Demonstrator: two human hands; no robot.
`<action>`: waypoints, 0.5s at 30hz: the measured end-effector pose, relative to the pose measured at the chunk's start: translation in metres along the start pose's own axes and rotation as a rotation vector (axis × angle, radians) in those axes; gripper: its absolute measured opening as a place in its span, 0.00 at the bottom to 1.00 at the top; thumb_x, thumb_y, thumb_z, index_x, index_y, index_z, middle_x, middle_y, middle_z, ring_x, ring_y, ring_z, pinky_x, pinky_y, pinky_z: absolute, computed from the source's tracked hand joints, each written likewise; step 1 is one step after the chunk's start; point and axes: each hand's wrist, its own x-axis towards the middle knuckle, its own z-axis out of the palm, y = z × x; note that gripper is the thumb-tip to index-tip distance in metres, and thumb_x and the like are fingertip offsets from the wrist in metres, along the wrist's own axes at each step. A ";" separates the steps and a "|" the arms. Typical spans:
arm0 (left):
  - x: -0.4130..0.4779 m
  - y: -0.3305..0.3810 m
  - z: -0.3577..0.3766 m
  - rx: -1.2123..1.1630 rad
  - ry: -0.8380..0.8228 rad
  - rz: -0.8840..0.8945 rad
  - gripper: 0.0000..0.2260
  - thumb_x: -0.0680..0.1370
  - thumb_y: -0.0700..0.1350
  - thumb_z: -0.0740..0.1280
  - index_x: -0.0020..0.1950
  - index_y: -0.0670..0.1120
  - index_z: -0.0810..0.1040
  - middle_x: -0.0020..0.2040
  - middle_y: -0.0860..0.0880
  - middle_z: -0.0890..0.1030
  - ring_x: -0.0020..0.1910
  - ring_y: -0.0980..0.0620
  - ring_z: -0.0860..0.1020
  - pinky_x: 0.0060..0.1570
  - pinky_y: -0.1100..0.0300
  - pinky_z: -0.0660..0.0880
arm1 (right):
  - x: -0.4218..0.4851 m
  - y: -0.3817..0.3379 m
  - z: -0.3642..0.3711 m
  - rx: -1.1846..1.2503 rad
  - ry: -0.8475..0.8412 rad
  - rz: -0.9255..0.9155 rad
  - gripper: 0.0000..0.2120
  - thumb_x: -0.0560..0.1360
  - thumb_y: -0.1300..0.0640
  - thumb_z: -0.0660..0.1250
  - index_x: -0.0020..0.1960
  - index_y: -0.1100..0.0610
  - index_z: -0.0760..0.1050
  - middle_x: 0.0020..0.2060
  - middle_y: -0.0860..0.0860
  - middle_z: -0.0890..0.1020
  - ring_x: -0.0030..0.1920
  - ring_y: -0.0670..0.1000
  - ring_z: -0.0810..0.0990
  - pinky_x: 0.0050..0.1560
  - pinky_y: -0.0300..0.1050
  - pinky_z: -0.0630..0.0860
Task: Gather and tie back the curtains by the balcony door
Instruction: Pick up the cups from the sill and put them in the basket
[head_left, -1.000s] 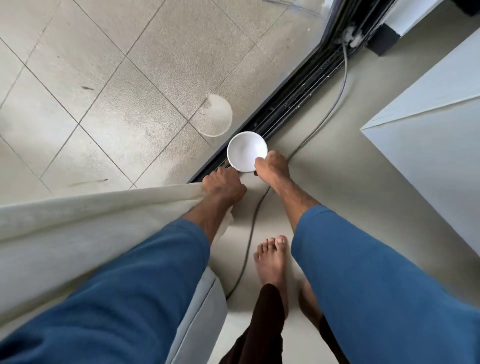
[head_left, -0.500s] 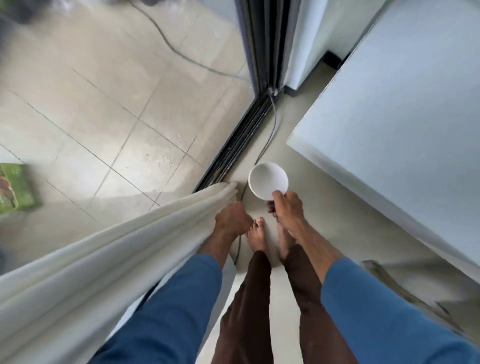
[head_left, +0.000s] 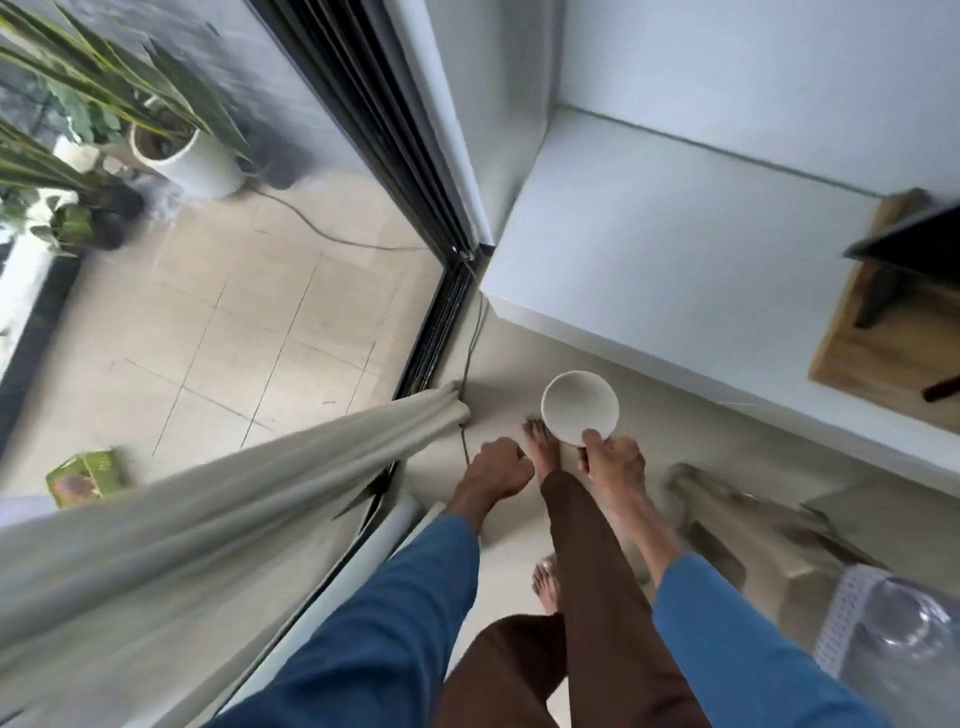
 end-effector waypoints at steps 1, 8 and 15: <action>-0.001 -0.006 0.013 0.009 -0.011 0.008 0.16 0.68 0.51 0.60 0.48 0.45 0.81 0.46 0.44 0.85 0.45 0.42 0.84 0.49 0.47 0.83 | -0.009 0.010 -0.011 0.019 0.013 0.008 0.20 0.75 0.52 0.64 0.27 0.57 0.79 0.24 0.52 0.81 0.34 0.58 0.83 0.42 0.51 0.79; -0.079 0.004 0.090 -0.007 0.030 0.212 0.13 0.73 0.45 0.62 0.46 0.41 0.83 0.41 0.44 0.86 0.40 0.43 0.84 0.42 0.49 0.83 | -0.069 0.110 -0.083 0.199 0.136 0.000 0.19 0.74 0.50 0.64 0.28 0.59 0.79 0.21 0.51 0.79 0.30 0.58 0.81 0.37 0.53 0.77; -0.120 0.022 0.194 0.037 -0.121 0.232 0.10 0.75 0.41 0.65 0.49 0.40 0.84 0.43 0.44 0.87 0.42 0.42 0.85 0.38 0.55 0.83 | -0.122 0.208 -0.148 0.359 0.248 0.102 0.19 0.75 0.51 0.67 0.28 0.57 0.77 0.20 0.49 0.77 0.22 0.49 0.74 0.26 0.41 0.68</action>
